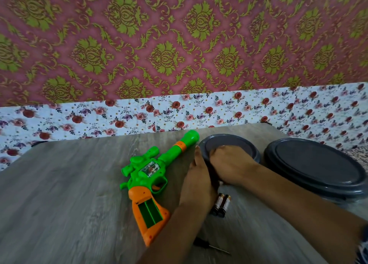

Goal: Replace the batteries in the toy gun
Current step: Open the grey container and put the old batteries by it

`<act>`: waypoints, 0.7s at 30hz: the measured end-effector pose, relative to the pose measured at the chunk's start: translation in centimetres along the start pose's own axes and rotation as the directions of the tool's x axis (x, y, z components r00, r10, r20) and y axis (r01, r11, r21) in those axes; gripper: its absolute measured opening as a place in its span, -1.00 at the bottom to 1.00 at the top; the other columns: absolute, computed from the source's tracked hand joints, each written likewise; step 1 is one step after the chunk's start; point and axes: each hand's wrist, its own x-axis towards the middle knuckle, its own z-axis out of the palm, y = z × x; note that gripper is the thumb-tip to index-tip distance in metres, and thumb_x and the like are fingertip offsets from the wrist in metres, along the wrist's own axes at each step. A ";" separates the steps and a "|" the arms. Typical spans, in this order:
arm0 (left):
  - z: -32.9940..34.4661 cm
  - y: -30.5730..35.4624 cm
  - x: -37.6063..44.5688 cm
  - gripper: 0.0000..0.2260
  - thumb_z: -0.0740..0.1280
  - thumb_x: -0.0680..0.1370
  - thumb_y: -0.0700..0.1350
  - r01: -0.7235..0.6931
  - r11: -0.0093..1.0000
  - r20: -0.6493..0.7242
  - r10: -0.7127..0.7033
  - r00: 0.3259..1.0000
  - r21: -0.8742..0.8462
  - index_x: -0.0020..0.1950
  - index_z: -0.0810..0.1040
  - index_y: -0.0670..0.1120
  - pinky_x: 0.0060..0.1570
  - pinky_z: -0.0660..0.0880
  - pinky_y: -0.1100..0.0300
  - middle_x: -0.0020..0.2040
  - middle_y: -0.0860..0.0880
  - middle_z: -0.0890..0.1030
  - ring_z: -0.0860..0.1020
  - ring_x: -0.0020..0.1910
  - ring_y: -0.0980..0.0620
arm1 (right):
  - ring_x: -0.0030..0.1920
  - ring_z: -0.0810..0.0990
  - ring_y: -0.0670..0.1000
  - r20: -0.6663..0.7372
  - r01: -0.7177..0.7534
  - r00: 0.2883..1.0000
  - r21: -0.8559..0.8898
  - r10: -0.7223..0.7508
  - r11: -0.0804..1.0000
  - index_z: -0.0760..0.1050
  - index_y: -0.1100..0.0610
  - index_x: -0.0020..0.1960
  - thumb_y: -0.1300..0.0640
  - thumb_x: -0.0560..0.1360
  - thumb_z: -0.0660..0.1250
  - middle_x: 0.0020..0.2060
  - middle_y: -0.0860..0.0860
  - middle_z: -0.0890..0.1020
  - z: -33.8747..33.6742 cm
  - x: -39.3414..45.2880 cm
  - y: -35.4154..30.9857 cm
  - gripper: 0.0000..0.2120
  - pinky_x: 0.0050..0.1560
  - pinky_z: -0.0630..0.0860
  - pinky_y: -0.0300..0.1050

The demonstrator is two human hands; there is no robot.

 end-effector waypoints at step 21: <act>0.2 -0.2 0.6 -0.21 0.30 0.51 -0.15 0.033 0.999 -0.049 -0.034 0.998 -0.030 0.53 -0.19 -0.01 0.01 0.50 -0.05 0.05 -0.21 0.62 0.59 0.05 -0.21 | -0.44 0.60 0.20 -0.259 -0.052 0.966 -0.159 0.009 0.986 0.49 0.28 0.06 0.11 0.41 0.05 -0.31 0.23 0.64 2.7 -1.8 0.8 -0.62 -0.53 0.48 -0.12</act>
